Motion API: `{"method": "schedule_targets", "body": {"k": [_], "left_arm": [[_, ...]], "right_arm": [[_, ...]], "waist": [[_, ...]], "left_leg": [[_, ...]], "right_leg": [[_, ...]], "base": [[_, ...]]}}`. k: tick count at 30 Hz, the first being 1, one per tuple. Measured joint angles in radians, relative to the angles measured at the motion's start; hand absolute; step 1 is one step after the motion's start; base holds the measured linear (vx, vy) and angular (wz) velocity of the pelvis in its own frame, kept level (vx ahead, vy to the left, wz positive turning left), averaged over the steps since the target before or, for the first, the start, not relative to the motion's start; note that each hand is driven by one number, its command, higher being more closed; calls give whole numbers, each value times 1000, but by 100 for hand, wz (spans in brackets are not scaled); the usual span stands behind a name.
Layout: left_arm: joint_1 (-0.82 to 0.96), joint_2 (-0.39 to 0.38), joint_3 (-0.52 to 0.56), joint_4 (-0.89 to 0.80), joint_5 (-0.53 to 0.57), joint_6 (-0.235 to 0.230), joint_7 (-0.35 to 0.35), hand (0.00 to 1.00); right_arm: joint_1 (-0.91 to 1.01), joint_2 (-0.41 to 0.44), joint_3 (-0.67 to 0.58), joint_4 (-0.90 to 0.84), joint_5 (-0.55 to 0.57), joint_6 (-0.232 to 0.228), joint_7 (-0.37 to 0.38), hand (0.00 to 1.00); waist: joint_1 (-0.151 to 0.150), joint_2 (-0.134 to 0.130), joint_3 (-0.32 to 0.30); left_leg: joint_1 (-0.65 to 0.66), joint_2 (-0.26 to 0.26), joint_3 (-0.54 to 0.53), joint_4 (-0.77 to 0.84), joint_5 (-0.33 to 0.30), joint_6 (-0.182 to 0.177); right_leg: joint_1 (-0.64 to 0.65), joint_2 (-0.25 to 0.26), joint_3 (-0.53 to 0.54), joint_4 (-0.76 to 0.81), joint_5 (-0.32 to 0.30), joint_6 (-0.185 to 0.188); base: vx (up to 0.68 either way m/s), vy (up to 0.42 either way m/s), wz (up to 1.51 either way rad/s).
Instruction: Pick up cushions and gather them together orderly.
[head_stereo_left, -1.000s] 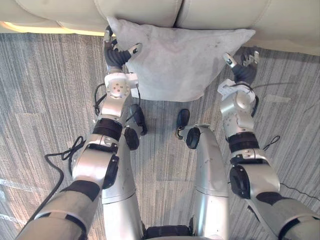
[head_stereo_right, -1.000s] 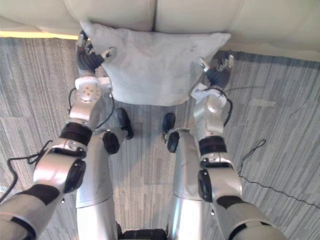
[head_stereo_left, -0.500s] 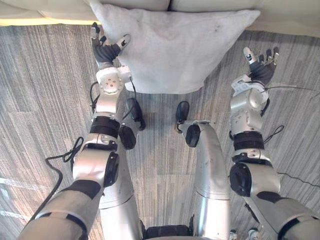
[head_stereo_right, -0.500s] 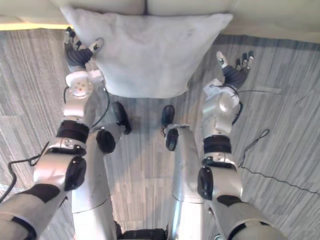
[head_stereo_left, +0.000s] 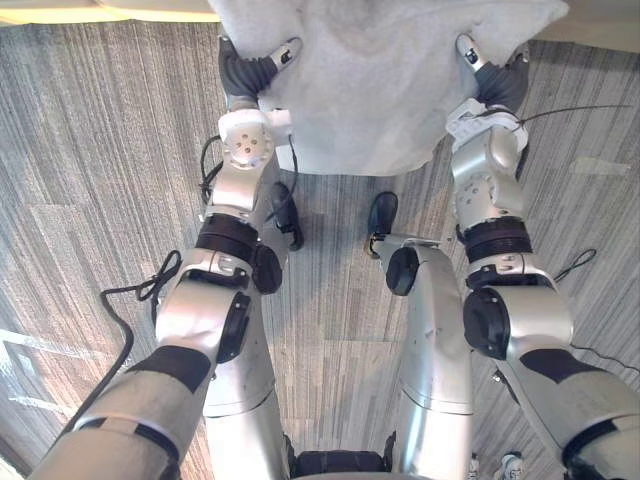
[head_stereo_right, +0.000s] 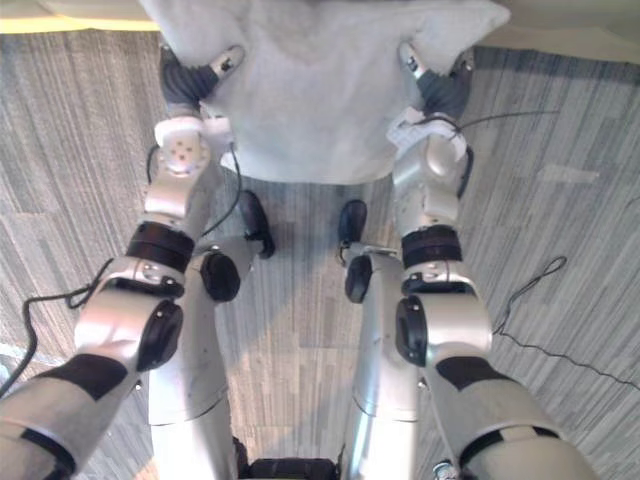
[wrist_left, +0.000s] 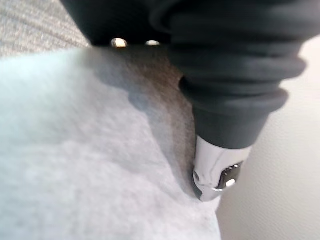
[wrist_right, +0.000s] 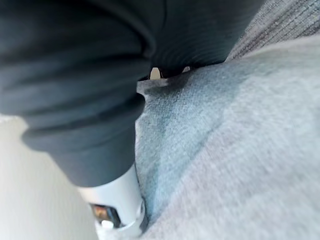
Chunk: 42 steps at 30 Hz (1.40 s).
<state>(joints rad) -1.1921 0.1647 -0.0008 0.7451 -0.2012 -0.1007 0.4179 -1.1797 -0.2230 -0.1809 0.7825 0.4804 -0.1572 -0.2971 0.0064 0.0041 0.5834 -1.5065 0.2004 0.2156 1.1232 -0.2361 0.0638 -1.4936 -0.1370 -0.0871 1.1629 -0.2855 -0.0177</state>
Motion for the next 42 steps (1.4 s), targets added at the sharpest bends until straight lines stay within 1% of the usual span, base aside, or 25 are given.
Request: {"method": "schedule_targets", "body": {"k": [6,8,11,13,16,17,18,19,20,21,22,24,25,27,28,29,31,32,35,36,38,39,40,41,42], "left_arm": [[66,0,-20,-113,-39,0,17,100],[102,-1,-37,-160,-41,-1,21,100],[181,-2,-49,-241,-59,-1,34,100],[271,-10,-70,-327,-64,-11,40,100],[342,-24,-85,-419,-65,-41,41,100],[394,-35,-105,-492,-63,-62,48,100],[409,-39,-111,-510,-61,-66,51,100],[471,-60,-132,-560,-55,-90,58,100],[524,-75,-152,-595,-55,-104,59,100],[546,-82,-158,-608,-55,-108,59,100],[636,-104,-174,-649,-56,-128,59,100],[712,-118,-186,-685,-56,-140,59,100],[732,-121,-188,-695,-56,-140,59,100],[818,-127,-199,-719,-59,-153,57,100],[860,-127,-207,-721,-64,-155,56,100],[876,-127,-211,-721,-67,-155,56,100],[959,-125,-240,-721,-78,-158,48,100],[975,-123,-245,-721,-79,-158,47,100],[1040,-89,-291,-706,-87,-157,25,100],[1041,-80,-303,-692,-87,-157,14,100],[1046,-64,-317,-671,-97,-155,0,100],[1061,-55,-322,-660,-100,-151,-11,100],[1065,-54,-325,-657,-100,-151,-11,100],[1076,-50,-337,-652,-105,-150,-11,100],[1085,-47,-347,-651,-106,-148,-13,100]], "right_arm": [[8,17,38,-42,0,12,-52,100],[72,26,60,-142,-1,18,-71,100],[168,45,86,-285,-4,19,-83,100],[268,73,112,-414,-11,7,-104,100],[358,91,115,-543,-33,-15,-109,100],[420,114,116,-631,-69,-43,-115,100],[437,119,116,-650,-80,-49,-117,100],[502,139,118,-708,-100,-74,-117,100],[557,150,124,-750,-120,-88,-117,100],[582,153,130,-768,-128,-92,-117,100],[672,155,164,-832,-136,-112,-117,100],[744,155,200,-891,-161,-120,-117,100],[763,156,209,-905,-168,-122,-117,100],[852,157,251,-947,-196,-123,-115,100],[902,155,271,-955,-208,-123,-113,100],[920,155,276,-954,-208,-122,-111,100],[1000,147,296,-934,-208,-122,-90,100],[1010,142,302,-925,-208,-122,-87,100],[1047,114,305,-843,-217,-120,-57,100],[1058,104,305,-835,-217,-119,-55,100],[1085,99,305,-830,-217,-112,-53,100],[1102,97,305,-826,-218,-106,-38,100],[1109,94,305,-826,-218,-106,-33,100],[1124,89,305,-826,-218,-106,-27,100],[1134,84,304,-826,-218,-105,-27,100]], "waist": [[2,0,0],[1,1,-2],[-3,4,-4],[-8,5,-6],[-10,3,-9],[-10,4,-11],[-10,4,-12],[-9,7,-42],[-10,9,-64],[-10,11,-74],[-11,11,-122],[-10,11,-138],[-9,12,-138],[-6,10,-147],[-6,10,-180],[-8,10,-193],[-10,7,-236],[-13,6,-245],[-24,6,-304],[-24,6,-305],[-25,3,-304],[-22,3,-305],[-21,4,-307],[-23,3,-328],[-26,0,-354]], "left_leg": [[33,1,2,11,3,0],[59,2,3,4,2,0],[149,1,8,-29,3,0],[285,-3,14,-88,7,-7],[410,-9,18,-156,9,-28],[509,-11,20,-217,15,-38],[535,-12,21,-233,17,-40],[600,-16,22,-283,22,-48],[661,-20,26,-320,26,-48],[682,-21,28,-333,28,-46],[752,-26,36,-377,32,-51],[840,-36,41,-426,37,-58],[867,-38,43,-441,37,-60],[983,-50,48,-512,45,-72],[1017,-55,47,-545,50,-80],[1029,-56,48,-556,52,-83],[1127,-68,47,-629,61,-98],[1143,-70,47,-641,63,-100],[1224,-67,48,-686,61,-110],[1246,-60,48,-681,57,-115],[1252,-43,33,-600,57,-116],[1245,-28,14,-498,58,-114],[1243,-20,12,-467,58,-114],[1229,-12,1,-421,60,-111],[1205,-9,-18,-388,70,-97]], "right_leg": [[28,0,3,12,2,-1],[52,0,3,11,0,0],[141,0,-3,-20,1,-1],[275,3,-10,-82,3,-2],[400,7,-19,-152,6,3],[504,10,-34,-223,16,-5],[528,10,-38,-239,17,-6],[599,10,-53,-296,29,-2],[661,10,-61,-334,33,-1],[682,10,-63,-347,36,-6],[750,11,-68,-388,37,-7],[832,12,-73,-430,37,-6],[857,11,-75,-441,37,-6],[966,11,-89,-495,36,-5],[999,12,-95,-520,35,-3],[1010,13,-96,-531,34,-2],[1101,19,-102,-591,31,2],[1117,21,-102,-601,31,2],[1201,37,-102,-653,27,2],[1228,44,-101,-663,21,0],[1280,54,-101,-674,1,-4],[1321,63,-101,-673,-12,-14],[1333,67,-99,-672,-18,-17],[1347,74,-97,-672,-33,-21],[1352,80,-91,-675,-43,-31]], "base": [[-36,17,1],[-61,3,2],[-65,-13,2],[-86,-46,-1],[-43,-59,-3],[5,-44,-8],[55,-56,-11],[120,-21,-6],[145,-16,-4],[222,-8,1],[202,-8,2],[172,-10,3],[156,-22,1],[182,-45,3],[144,-48,6],[148,-50,5],[178,-54,2],[148,-43,-1],[153,-39,-4],[105,-35,2],[67,-46,-5],[28,-45,-17],[54,-36,-16],[117,-14,-3],[198,-5,1]]}}
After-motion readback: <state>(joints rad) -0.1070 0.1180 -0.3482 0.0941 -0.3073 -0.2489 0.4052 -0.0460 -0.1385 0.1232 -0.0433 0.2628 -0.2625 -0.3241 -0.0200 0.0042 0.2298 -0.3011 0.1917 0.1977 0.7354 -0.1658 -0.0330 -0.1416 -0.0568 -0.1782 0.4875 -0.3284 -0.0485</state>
